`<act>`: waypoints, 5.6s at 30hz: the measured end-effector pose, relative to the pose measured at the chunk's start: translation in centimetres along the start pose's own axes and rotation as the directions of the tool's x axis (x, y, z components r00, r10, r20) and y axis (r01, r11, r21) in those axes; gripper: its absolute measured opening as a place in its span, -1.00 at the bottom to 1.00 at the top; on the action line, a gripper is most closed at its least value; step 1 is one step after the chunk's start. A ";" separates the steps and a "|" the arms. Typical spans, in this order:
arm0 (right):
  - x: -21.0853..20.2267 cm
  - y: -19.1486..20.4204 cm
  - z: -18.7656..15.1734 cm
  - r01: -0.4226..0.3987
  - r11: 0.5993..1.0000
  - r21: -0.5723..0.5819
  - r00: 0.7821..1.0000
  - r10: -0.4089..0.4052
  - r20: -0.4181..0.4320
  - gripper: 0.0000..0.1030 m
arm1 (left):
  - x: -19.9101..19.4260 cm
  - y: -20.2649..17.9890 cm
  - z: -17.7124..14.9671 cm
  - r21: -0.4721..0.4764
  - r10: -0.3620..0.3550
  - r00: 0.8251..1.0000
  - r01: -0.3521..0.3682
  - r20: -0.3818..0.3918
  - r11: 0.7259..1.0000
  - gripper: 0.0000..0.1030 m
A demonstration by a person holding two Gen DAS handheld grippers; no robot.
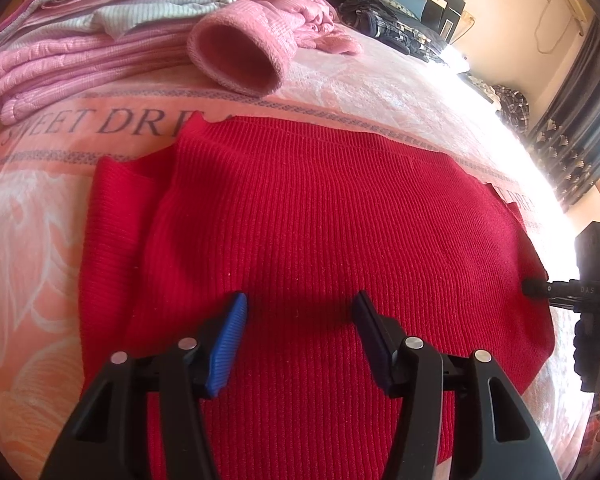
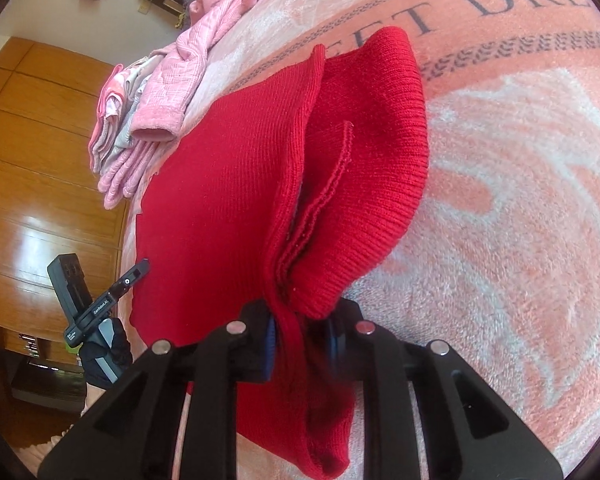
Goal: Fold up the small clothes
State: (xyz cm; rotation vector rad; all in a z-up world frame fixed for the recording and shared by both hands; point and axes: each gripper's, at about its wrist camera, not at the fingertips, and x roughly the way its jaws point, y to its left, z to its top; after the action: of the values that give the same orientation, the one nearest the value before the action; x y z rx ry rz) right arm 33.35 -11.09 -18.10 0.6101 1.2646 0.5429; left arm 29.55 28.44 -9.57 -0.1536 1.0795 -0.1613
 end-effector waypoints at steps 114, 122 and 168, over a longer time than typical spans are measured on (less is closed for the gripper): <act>2.1 22.0 -5.1 0.014 0.917 -0.398 0.997 -0.045 -0.069 -0.90 | 8.1 -0.4 8.4 -0.479 -0.625 0.776 0.519 -0.083 0.708 -0.46; 2.9 25.0 -5.5 -0.059 0.907 -0.416 0.996 0.025 -0.088 -0.90 | 4.0 0.0 9.6 -0.380 -0.629 0.778 0.583 0.004 0.718 -0.57; 8.1 24.6 -10.9 0.089 0.949 -0.303 0.989 -0.121 -0.090 0.19 | 0.5 18.2 4.8 -0.487 -0.479 0.869 0.475 0.127 0.733 -0.43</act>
State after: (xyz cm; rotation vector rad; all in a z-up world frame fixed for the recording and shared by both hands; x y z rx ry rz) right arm 23.50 13.59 -8.89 0.2609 1.2771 0.6697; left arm 35.07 46.38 -11.44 -0.9191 1.0513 -0.3411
